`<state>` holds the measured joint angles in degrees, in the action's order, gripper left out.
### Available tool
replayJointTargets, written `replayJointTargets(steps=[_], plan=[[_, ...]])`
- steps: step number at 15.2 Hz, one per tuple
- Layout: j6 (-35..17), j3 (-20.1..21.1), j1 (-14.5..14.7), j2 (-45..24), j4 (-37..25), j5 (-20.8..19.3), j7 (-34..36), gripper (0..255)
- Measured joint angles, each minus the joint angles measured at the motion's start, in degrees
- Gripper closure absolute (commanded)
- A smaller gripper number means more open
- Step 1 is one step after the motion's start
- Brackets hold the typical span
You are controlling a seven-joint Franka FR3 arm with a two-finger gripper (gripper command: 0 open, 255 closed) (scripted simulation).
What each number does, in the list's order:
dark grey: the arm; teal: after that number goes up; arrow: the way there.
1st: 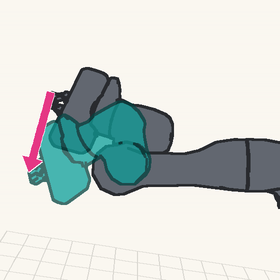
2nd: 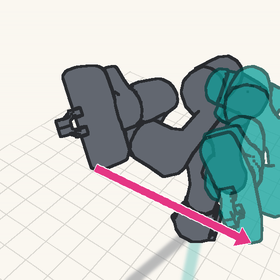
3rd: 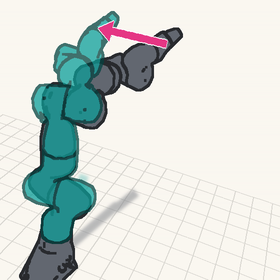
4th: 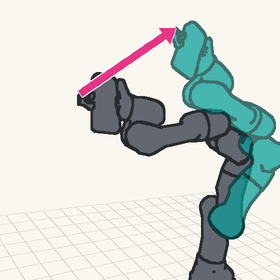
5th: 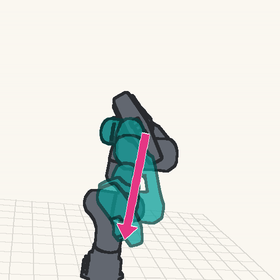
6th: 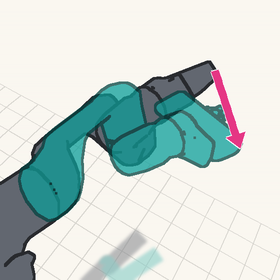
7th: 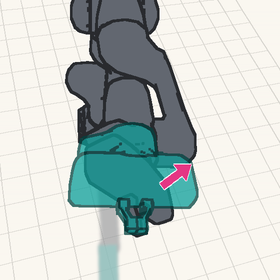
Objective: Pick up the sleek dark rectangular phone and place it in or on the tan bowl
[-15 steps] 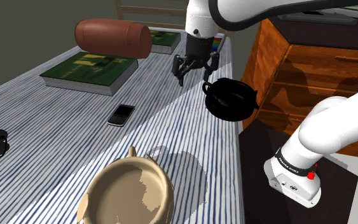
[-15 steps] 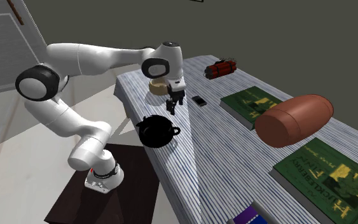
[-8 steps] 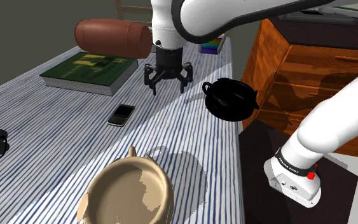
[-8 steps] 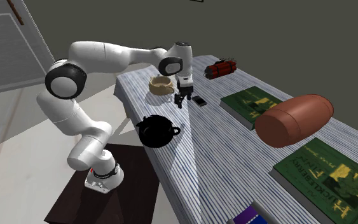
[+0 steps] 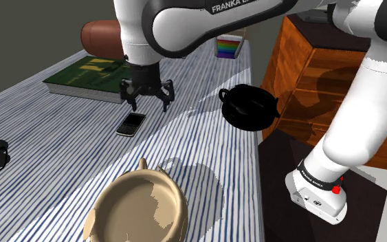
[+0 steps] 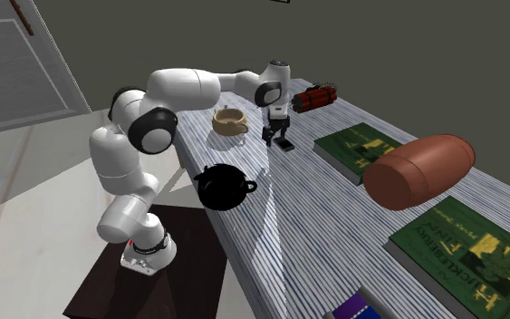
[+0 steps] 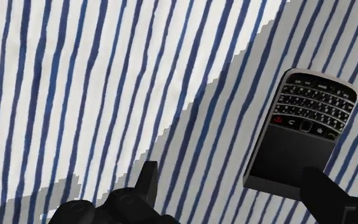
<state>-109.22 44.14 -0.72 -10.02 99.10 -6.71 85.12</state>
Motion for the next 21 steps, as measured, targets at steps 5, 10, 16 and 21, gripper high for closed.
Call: replayJointTargets(steps=[5, 10, 16, 21], plan=[[2.6, -2.1, 6.9, -12.9, -12.9, -7.6, 9.9, 0], [-0.1, -2.8, 7.9, -14.9, -11.8, -8.9, 11.5, 0], [-1.7, -3.0, 8.0, -15.5, -10.7, -9.4, 11.8, 0], [-1.6, -3.0, 8.0, -15.4, -10.7, -9.4, 11.8, 255]])
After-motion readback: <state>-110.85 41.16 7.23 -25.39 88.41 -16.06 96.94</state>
